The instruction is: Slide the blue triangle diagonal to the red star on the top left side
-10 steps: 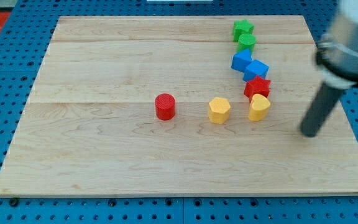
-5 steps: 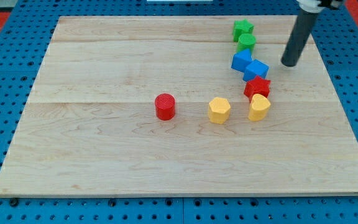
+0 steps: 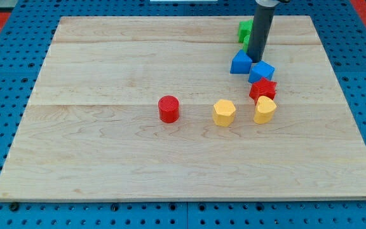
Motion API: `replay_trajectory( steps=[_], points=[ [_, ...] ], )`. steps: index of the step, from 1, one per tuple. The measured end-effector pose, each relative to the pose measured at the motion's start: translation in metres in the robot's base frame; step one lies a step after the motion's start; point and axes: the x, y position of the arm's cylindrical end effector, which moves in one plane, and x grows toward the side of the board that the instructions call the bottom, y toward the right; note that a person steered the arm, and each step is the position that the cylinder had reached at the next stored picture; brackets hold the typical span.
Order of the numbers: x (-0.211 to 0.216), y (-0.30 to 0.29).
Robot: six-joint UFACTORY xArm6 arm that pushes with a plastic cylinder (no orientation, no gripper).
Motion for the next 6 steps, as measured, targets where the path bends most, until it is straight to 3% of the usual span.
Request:
replay_trajectory(
  steps=[1,5,6],
  points=[
    [0.0,0.0],
    [0.0,-0.126],
    [0.0,-0.101]
  ],
)
